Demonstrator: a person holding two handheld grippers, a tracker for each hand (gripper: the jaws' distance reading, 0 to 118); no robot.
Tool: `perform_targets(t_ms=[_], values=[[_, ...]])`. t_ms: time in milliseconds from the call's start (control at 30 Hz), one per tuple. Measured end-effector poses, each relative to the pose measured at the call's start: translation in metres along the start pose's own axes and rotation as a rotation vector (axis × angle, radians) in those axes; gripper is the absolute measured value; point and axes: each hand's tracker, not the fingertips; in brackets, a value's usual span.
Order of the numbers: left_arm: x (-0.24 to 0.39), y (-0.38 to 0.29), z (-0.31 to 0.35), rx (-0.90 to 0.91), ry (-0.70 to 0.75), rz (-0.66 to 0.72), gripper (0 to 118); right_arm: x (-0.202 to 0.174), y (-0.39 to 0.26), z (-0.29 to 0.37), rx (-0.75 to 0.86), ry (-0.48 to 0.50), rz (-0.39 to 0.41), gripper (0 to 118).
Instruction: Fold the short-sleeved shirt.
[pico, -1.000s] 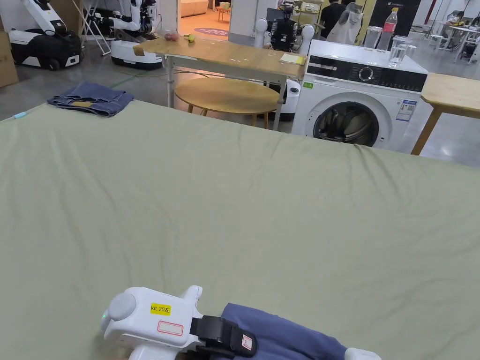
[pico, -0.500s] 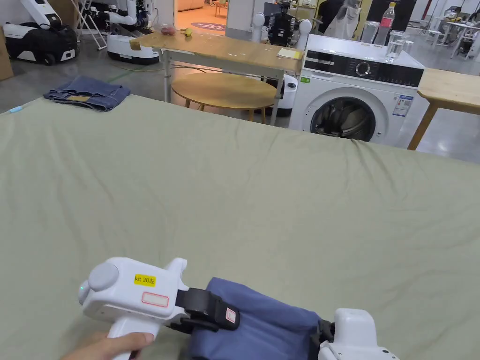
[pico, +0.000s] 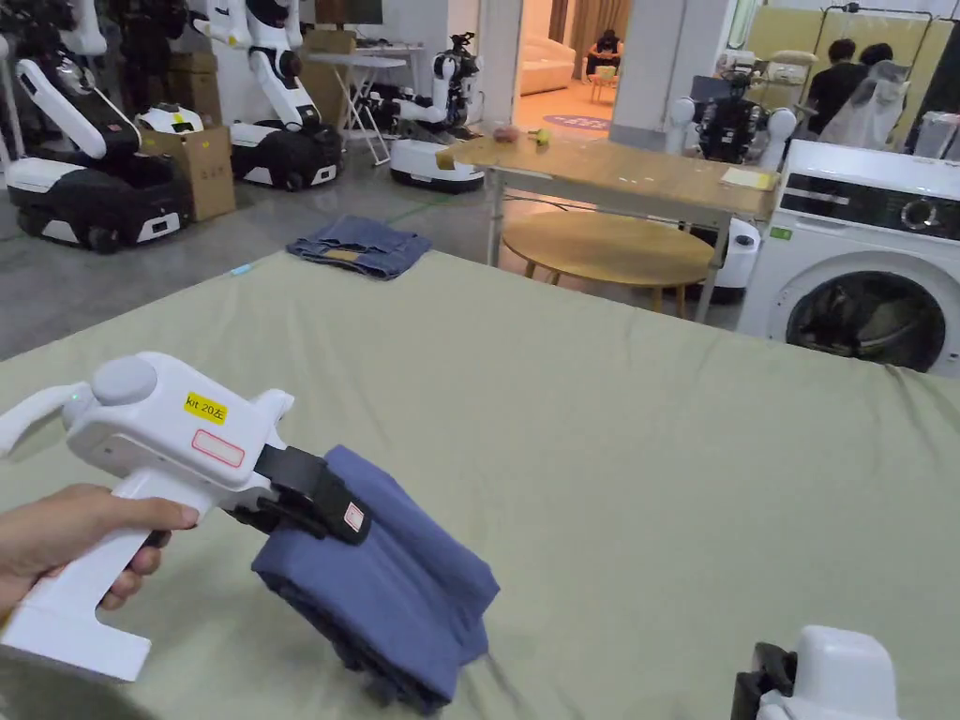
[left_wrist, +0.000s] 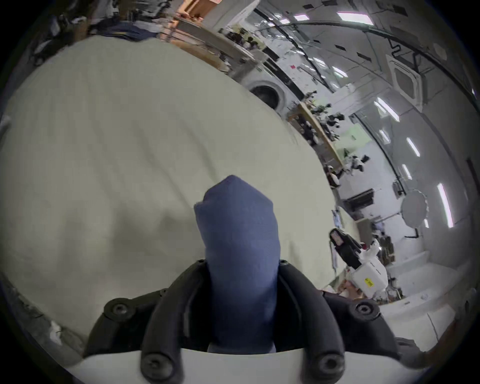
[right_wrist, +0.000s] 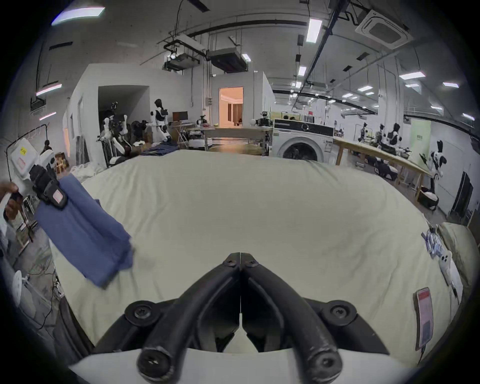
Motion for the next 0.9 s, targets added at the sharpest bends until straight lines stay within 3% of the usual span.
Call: perform_targets(t_ms=[367,467,633,733,900], values=[[-0.109,0.054,0.104,-0.006,0.322,0.15,26,0.002,-0.01,-0.01,-0.054,-0.016,0.008,0],[-0.126,0.057,0.105,-0.044,0.446,0.153,25,0.003,-0.011,-0.011,-0.063,-0.029,0.005,0],[-0.145,0.051,0.087,-0.062,0.497,0.179,26,0.002,-0.014,-0.011,-0.076,-0.033,0.01,0],[-0.15,0.048,0.085,-0.055,0.549,0.19,45,0.002,-0.015,-0.011,-0.08,-0.03,0.016,0],[-0.147,0.049,0.111,-0.012,0.642,0.17,53,0.003,-0.015,-0.01,-0.078,-0.032,0.02,0]])
